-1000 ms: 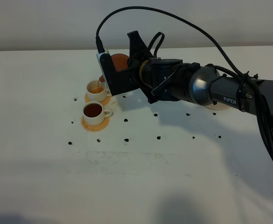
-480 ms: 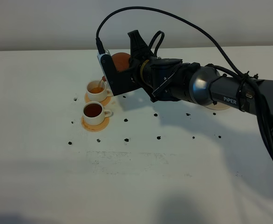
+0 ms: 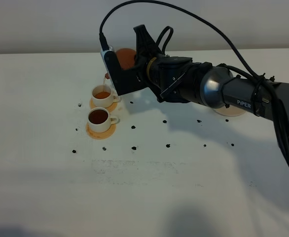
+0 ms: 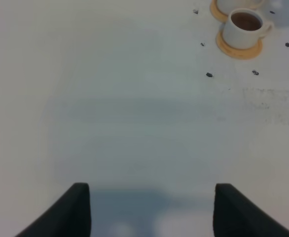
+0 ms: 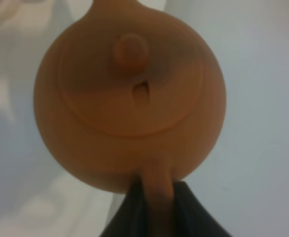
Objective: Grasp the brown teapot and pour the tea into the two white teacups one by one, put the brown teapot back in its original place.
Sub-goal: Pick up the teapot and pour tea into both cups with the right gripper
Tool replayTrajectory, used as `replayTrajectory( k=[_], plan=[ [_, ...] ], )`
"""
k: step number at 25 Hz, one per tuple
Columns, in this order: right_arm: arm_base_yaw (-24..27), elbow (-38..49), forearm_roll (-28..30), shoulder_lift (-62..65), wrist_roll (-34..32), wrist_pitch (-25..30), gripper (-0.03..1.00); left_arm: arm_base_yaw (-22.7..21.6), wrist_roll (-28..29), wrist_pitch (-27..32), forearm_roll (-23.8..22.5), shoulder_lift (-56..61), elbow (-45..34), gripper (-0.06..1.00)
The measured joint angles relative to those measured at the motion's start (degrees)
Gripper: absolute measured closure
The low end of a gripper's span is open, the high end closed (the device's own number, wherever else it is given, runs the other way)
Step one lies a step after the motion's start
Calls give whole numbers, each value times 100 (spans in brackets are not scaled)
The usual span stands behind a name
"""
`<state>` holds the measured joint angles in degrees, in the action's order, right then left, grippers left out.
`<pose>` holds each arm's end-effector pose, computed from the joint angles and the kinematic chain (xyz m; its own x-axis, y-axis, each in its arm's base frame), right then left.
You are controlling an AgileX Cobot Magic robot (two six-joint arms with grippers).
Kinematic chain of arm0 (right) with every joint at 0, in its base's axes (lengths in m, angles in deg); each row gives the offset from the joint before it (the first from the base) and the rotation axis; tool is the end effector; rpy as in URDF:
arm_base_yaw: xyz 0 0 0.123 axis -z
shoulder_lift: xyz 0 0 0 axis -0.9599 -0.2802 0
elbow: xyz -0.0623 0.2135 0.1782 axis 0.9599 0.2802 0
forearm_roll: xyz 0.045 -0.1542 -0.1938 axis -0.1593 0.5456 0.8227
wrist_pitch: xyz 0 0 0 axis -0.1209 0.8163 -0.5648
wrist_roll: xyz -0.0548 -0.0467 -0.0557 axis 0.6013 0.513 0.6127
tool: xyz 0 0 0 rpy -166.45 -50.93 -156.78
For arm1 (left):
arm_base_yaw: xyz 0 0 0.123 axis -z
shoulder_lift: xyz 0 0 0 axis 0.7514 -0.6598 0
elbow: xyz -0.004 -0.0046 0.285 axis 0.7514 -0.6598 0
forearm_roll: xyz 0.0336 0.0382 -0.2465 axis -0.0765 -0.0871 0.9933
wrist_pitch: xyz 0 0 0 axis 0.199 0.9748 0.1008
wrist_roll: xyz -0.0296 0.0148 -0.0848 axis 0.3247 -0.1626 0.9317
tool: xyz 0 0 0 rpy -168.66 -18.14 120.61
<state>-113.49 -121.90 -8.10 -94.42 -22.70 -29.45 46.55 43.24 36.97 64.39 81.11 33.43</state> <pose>0.4013 0.3002 0.1866 0.4062 -0.9076 0.1062 -0.4331 -0.2936 -0.8522 -0.0002 -0.0056 0.2648 -0.4919 0.0146 -0.8705 0.0312 0.9995 -0.0009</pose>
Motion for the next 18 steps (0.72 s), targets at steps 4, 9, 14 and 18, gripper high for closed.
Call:
replayTrajectory(
  k=[4, 9, 14, 18],
  plan=[
    [-5, 0, 43, 0, 0, 0, 85, 0, 0, 0, 0, 0, 0, 42],
    [-11, 0, 103, 0, -2, 0, 85, 0, 0, 0, 0, 0, 0, 42],
    [-13, 0, 119, 0, -2, 0, 85, 0, 0, 0, 0, 0, 0, 42],
    [-102, 0, 119, 0, -2, 20, 85, 0, 0, 0, 0, 0, 0, 42]
  ],
)
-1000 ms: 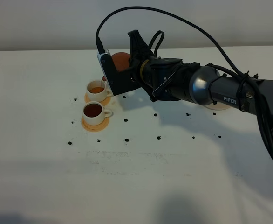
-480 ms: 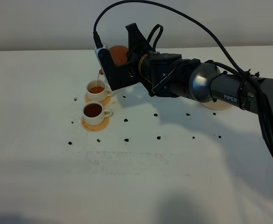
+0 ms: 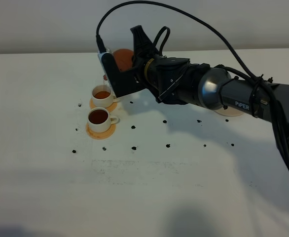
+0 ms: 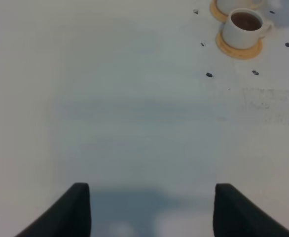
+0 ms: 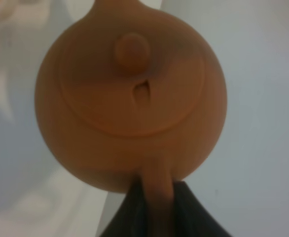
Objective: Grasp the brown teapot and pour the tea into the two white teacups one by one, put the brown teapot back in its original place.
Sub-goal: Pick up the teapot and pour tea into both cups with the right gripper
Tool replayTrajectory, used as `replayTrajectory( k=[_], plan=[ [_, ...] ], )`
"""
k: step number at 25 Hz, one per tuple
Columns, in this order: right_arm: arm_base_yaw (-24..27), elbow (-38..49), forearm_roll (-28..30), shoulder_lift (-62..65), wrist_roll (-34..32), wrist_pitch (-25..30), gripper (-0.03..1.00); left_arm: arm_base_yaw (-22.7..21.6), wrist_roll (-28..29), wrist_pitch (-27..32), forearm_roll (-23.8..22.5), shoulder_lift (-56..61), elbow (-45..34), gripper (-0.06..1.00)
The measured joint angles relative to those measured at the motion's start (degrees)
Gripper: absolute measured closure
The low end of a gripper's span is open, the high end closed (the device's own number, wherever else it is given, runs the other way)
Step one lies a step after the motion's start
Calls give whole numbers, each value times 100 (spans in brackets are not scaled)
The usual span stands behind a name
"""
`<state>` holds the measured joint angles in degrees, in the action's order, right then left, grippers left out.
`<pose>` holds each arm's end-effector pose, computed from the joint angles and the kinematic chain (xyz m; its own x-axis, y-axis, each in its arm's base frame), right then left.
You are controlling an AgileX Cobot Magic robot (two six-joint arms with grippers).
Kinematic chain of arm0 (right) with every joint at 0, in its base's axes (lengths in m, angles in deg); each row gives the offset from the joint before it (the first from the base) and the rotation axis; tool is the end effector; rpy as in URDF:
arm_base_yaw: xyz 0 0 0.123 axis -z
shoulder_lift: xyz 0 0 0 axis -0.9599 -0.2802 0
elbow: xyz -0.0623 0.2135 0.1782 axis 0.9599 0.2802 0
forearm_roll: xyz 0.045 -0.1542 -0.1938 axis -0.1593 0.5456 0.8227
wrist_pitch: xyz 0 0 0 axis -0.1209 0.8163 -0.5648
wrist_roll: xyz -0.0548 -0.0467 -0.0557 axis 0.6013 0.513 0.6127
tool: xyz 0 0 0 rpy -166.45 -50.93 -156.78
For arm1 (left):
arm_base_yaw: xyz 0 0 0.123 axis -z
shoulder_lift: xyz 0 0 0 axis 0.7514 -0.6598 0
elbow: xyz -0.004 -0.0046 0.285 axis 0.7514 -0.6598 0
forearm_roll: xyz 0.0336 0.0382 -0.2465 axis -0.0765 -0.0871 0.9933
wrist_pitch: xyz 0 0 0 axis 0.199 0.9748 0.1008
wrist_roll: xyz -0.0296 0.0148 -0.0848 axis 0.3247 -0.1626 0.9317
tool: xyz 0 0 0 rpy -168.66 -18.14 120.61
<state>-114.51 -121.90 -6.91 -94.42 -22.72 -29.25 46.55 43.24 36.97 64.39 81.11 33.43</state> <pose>0.3963 0.3071 0.1870 0.4267 -0.8957 0.1253 -0.4153 -0.3171 -0.8526 -0.0002 -0.0056 0.2648 -0.4919 0.0146 -0.8705 0.0312 0.9995 -0.0009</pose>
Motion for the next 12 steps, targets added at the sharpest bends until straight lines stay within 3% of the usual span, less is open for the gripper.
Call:
replayTrajectory(
  k=[12],
  plan=[
    [-51, 0, 7, 0, 0, -4, 85, 0, 0, 0, 0, 0, 0, 42]
  ],
)
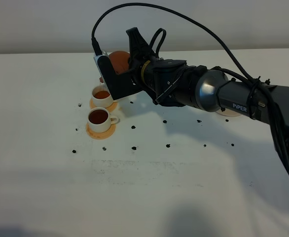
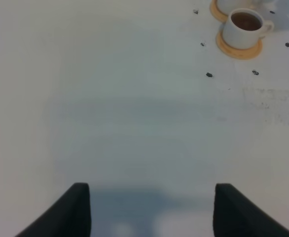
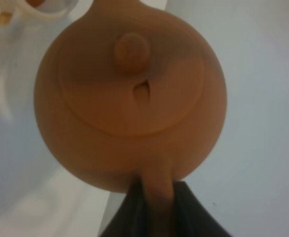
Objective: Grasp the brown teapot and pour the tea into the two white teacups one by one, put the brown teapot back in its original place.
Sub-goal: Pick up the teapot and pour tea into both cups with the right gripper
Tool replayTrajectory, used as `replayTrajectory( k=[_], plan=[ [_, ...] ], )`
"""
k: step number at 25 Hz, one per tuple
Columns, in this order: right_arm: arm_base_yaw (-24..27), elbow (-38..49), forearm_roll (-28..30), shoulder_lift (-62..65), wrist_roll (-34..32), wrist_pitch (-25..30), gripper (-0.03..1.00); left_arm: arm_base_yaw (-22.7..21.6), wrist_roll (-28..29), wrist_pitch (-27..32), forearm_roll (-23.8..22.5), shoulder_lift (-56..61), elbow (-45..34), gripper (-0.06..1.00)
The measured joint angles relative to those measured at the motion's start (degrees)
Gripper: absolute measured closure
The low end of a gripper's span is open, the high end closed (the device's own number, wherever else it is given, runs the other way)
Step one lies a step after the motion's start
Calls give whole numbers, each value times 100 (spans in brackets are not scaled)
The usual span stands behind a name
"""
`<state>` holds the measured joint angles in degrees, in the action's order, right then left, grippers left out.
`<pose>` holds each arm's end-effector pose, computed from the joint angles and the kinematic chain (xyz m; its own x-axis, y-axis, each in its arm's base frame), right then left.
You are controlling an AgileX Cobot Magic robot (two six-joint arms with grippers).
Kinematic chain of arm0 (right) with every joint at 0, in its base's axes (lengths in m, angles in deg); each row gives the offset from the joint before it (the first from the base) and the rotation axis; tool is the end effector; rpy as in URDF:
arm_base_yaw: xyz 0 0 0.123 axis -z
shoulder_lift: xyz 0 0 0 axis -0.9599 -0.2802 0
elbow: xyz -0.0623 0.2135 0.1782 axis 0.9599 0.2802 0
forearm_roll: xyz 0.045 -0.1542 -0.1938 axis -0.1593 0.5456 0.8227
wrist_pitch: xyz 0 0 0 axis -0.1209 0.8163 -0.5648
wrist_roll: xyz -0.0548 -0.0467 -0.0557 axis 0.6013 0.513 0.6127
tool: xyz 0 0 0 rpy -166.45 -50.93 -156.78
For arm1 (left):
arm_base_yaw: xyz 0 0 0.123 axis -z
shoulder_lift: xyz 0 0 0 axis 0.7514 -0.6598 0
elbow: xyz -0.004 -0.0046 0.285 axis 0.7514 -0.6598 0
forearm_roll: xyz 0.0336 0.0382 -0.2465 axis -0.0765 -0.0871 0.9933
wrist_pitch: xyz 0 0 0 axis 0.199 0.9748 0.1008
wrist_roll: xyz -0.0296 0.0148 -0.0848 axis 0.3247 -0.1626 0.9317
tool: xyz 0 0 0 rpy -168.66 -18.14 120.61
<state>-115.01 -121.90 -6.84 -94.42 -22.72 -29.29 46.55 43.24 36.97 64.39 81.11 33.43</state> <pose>0.3936 0.3106 0.1871 0.4355 -0.8913 0.1259 -0.4116 -0.3216 -0.8527 -0.0002 -0.0056 0.2648 -0.4919 0.0146 -0.8705 0.0312 0.9995 -0.0009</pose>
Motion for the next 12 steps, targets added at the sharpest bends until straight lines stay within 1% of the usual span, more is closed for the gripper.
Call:
replayTrajectory(
  k=[12],
  plan=[
    [0, 5, 12, 0, 0, 8, 85, 0, 0, 0, 0, 0, 0, 42]
  ],
)
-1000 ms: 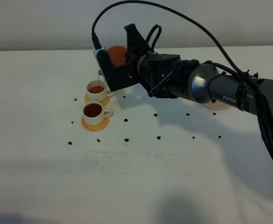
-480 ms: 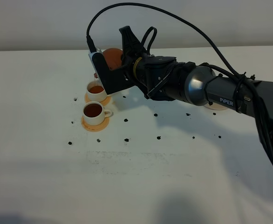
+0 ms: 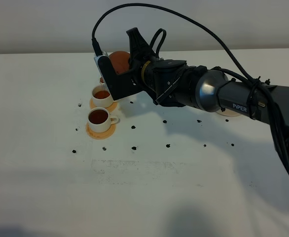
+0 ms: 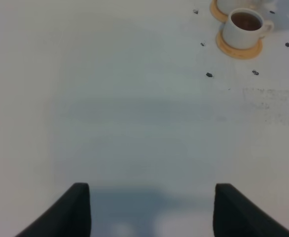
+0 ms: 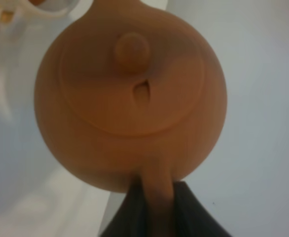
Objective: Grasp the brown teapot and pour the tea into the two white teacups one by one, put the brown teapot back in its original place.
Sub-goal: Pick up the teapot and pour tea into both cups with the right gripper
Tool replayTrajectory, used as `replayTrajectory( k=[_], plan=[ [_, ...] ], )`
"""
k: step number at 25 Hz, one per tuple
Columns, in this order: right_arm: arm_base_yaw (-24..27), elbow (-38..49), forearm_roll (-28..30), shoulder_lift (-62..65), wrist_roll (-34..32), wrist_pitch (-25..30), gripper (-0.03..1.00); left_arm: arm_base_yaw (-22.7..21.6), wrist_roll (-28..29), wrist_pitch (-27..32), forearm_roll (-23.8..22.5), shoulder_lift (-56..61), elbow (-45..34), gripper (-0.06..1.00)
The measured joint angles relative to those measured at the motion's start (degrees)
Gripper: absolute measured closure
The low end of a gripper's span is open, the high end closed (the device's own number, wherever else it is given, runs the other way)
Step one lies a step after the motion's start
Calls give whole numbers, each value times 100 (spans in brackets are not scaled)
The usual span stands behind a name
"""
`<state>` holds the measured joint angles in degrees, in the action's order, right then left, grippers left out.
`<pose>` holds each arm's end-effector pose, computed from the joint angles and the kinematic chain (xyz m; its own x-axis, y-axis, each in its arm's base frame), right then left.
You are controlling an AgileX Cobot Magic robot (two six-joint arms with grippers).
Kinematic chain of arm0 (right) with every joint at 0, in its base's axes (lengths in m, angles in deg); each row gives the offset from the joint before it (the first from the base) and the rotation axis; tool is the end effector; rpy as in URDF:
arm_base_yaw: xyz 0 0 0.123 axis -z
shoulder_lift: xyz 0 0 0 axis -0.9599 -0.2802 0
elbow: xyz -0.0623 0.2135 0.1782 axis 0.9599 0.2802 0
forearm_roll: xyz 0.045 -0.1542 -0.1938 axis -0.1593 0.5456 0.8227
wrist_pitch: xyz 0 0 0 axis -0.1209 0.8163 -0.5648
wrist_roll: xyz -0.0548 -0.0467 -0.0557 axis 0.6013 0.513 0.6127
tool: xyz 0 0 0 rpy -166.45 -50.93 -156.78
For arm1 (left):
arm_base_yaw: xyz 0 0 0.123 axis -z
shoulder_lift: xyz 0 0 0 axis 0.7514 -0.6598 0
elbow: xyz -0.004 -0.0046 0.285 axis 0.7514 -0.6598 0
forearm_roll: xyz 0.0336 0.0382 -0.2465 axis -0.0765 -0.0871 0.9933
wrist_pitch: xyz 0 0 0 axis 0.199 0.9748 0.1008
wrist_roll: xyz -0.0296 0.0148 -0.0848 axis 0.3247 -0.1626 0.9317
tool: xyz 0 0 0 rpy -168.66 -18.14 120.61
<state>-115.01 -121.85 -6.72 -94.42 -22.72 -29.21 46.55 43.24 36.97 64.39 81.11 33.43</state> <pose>0.3936 0.3104 0.1869 0.4352 -0.8911 0.1286 -0.4111 -0.3238 -0.8522 -0.0002 -0.0056 0.2648 -0.4919 0.0146 -0.8705 0.0312 0.9995 -0.0009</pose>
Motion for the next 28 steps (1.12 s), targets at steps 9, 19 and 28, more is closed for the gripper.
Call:
replayTrajectory(
  k=[9, 19, 28],
  plan=[
    [0, 0, 0, 0, -5, 0, 85, 0, 0, 0, 0, 0, 0, 42],
    [0, 0, 147, 0, 18, 29, 85, 0, 0, 0, 0, 0, 0, 42],
    [0, 0, 305, 0, 54, 62, 85, 0, 0, 0, 0, 0, 0, 42]
  ],
)
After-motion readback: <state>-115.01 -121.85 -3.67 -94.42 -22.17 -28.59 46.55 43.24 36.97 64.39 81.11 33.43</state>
